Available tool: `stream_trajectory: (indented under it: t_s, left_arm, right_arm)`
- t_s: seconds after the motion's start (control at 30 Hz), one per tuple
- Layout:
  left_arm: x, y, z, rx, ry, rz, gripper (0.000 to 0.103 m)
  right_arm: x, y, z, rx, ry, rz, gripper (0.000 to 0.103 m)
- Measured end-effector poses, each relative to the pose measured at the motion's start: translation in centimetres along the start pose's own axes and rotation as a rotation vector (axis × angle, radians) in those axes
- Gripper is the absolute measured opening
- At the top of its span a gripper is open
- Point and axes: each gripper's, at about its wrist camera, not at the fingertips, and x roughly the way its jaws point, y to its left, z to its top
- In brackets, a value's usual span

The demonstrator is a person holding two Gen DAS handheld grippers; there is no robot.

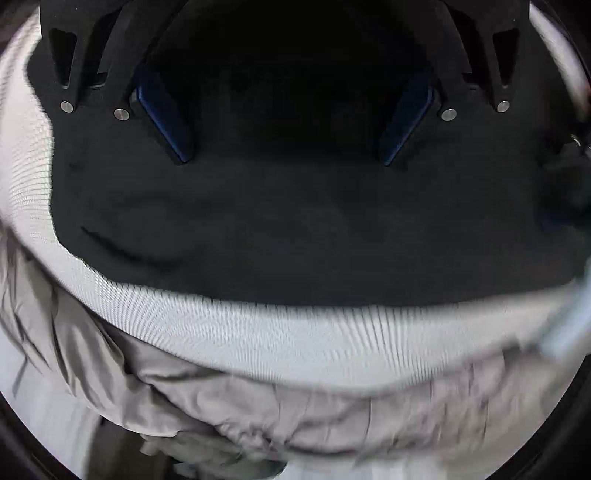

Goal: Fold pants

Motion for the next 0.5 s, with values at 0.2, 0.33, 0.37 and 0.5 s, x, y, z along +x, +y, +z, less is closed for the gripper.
stream_trajectory:
  t_s: [0.2,0.33,0.37,0.5]
  left_arm:
    - [-2.2,2.0,-1.5,-0.041,-0.041,0.064,0.102]
    - [-4.3,-0.1,-1.7,-0.017,-0.113,-0.007,0.102]
    - [-4.5,-0.9,-1.8,0.003,-0.124,-0.031,0.102]
    - [-3.4,-6.4,-3.4,0.142,-0.088,-0.100,0.102]
  right_arm:
    - [-2.7,-8.8,-5.2,0.125,-0.022,-0.221,0.102]
    - [-4.9,-12.2,-6.6,0.301,-0.063,-0.145,0.102]
    - [-5.7,-11.6,-6.6,0.286,-0.088,-0.143,0.102]
    - [-7.4,-6.1,-6.9,0.156,-0.141,0.015,0.102]
